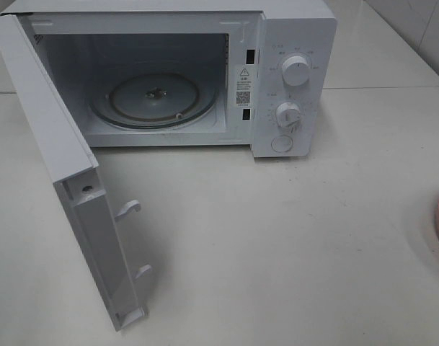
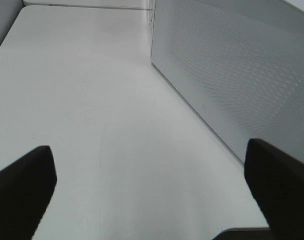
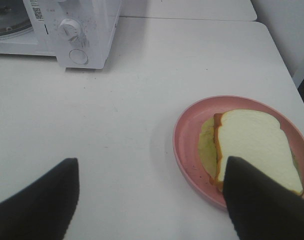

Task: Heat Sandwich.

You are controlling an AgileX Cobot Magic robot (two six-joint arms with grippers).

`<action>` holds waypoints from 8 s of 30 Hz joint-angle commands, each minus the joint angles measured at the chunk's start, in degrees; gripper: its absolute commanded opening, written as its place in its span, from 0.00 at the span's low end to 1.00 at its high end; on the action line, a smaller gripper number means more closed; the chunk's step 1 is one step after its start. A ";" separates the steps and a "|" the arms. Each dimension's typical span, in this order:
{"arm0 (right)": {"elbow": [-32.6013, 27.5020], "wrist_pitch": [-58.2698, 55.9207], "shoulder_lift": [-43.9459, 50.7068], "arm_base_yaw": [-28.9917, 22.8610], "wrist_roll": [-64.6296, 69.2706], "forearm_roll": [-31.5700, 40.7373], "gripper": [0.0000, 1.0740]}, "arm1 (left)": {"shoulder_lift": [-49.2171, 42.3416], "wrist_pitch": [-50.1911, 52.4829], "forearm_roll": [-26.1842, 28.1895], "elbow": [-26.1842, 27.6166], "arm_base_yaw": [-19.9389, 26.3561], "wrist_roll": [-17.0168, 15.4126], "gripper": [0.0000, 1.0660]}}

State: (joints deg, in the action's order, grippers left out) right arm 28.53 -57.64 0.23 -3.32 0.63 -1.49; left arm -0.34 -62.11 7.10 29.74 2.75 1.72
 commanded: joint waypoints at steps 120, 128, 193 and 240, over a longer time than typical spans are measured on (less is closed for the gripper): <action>-0.06 0.52 1.60 0.23 0.34 0.00 0.70 | 75.40 101.24 -23.15 -12.09 -5.79 -11.69 0.00; -0.06 0.52 1.60 0.23 0.34 0.00 0.70 | 79.81 104.45 -22.63 -10.60 -11.29 -11.69 0.00; -0.06 0.52 1.60 0.23 0.40 -0.06 0.70 | 117.91 96.66 -3.15 38.22 -38.85 -7.79 0.00; -0.06 0.52 1.60 0.23 0.46 -0.06 0.70 | 107.89 84.28 -4.24 30.08 -43.54 -7.62 0.00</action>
State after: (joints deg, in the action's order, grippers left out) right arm 28.53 -57.58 0.23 -3.32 0.69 -1.49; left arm 109.43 22.57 2.58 61.19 -40.57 -5.96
